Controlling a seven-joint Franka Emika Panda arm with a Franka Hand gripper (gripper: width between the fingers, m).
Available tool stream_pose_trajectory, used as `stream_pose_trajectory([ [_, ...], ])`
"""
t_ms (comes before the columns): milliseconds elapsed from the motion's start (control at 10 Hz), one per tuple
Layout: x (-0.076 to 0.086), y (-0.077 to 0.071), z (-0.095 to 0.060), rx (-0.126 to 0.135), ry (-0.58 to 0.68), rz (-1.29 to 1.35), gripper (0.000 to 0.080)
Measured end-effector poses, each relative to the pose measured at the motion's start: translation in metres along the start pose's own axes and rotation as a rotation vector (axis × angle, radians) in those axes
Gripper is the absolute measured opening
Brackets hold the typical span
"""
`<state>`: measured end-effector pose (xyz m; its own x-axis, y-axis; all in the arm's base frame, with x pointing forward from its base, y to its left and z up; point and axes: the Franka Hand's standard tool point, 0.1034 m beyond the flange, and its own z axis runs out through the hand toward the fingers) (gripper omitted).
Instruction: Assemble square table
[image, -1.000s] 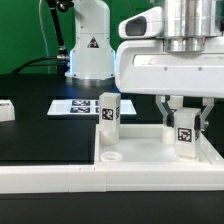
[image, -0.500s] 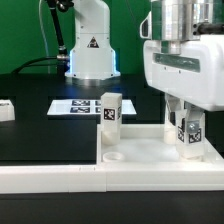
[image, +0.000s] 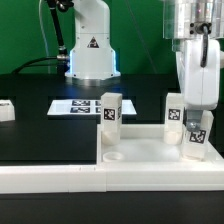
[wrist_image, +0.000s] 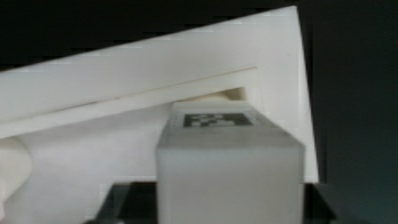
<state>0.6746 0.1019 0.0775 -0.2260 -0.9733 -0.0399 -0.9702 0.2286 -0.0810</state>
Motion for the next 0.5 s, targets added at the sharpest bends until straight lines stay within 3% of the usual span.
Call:
stream_pose_trajectory([
  [200, 0.0052, 0.0102, 0.0047, -0.042, 0.034, -0.373, 0.0534],
  [300, 0.0032, 0.0117, 0.0077, -0.049, 0.055, -0.536, 0.0616],
  [500, 0.0025, 0.0116, 0.0078, -0.051, 0.051, -0.676, 0.0639],
])
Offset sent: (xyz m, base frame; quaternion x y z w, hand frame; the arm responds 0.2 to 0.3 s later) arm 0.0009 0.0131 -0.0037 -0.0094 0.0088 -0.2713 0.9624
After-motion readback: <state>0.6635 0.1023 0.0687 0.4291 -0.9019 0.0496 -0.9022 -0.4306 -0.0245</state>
